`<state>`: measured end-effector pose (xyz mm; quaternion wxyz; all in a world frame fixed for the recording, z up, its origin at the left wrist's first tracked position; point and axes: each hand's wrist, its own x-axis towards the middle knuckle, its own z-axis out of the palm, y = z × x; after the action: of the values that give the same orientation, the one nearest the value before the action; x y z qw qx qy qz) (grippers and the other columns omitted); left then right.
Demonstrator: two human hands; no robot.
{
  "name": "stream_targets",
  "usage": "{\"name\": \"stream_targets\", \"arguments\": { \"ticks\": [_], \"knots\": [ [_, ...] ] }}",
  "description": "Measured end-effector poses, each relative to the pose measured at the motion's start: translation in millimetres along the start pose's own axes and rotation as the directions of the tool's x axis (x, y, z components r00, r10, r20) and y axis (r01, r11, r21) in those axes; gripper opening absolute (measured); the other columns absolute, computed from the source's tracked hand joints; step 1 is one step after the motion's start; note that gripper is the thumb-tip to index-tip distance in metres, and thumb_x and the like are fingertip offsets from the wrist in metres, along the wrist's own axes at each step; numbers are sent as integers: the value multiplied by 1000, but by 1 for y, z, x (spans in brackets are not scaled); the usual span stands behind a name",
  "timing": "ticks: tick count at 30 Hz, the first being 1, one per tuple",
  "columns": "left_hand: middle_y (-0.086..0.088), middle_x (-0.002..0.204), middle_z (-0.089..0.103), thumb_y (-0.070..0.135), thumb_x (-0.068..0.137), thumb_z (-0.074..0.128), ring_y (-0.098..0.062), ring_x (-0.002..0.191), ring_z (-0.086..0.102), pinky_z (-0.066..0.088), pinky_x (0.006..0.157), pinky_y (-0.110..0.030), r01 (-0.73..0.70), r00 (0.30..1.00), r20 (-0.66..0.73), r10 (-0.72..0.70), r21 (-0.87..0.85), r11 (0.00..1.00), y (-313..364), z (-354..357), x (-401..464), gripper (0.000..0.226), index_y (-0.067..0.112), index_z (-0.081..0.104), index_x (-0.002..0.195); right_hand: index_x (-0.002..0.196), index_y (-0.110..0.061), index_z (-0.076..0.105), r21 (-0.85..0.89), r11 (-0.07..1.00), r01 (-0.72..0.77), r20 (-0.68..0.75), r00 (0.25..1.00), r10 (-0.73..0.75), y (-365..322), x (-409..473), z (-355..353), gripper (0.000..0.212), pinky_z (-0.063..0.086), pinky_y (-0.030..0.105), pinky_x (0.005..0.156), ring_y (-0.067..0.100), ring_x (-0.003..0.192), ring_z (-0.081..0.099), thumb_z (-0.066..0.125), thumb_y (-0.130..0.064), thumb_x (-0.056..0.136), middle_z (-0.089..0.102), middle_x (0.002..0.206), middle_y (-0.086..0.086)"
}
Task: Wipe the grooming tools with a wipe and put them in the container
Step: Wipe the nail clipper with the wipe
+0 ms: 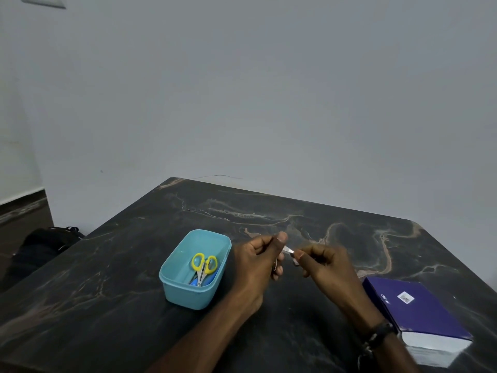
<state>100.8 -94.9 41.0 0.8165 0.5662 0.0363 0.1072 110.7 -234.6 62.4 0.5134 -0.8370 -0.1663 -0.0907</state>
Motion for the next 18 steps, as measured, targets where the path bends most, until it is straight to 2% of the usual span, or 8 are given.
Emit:
{"name": "stream_targets", "arguments": {
  "ticks": [3,6,10,15,18],
  "knots": [
    [-2,58,60,31,81,71,-11,43,49,39,41,-22,7,999,35,-6,-21,1000,0,-1,-1,26,5,70,85,75,-17,73,44,999,13,48,999,-15,-4,-3,1,16,45,14,52,3,55,59,65,-15,89,69,63,-6],
    [0,59,63,30,85,68,-11,45,52,39,41,-22,32,996,89,-30,-11,999,1,-1,-1,26,5,72,92,75,-16,73,34,999,17,-9,1000,-17,-1,-2,2,15,47,17,54,7,58,60,66,-12,88,71,70,2],
    [-3,76,71,22,96,56,-12,52,56,40,44,-21,49,977,204,-58,47,998,2,-3,-3,19,11,71,101,76,-10,72,160,986,-51,-84,994,65,2,0,-1,16,41,14,48,2,51,54,64,-9,89,67,59,1],
    [-1,83,75,17,97,54,-11,58,60,38,46,-19,-73,956,292,-5,254,964,0,-6,-6,18,16,71,105,79,-7,72,229,972,-48,-129,989,79,2,0,-2,17,39,10,47,-2,51,55,60,-6,91,66,59,-3],
    [-2,82,74,12,96,55,-7,56,61,40,46,-13,-161,942,333,43,337,928,-1,-5,-6,18,11,71,105,78,-6,72,215,976,-31,-139,988,61,2,0,-2,16,42,10,49,-3,53,58,61,-6,90,68,60,-3]
  ]
}}
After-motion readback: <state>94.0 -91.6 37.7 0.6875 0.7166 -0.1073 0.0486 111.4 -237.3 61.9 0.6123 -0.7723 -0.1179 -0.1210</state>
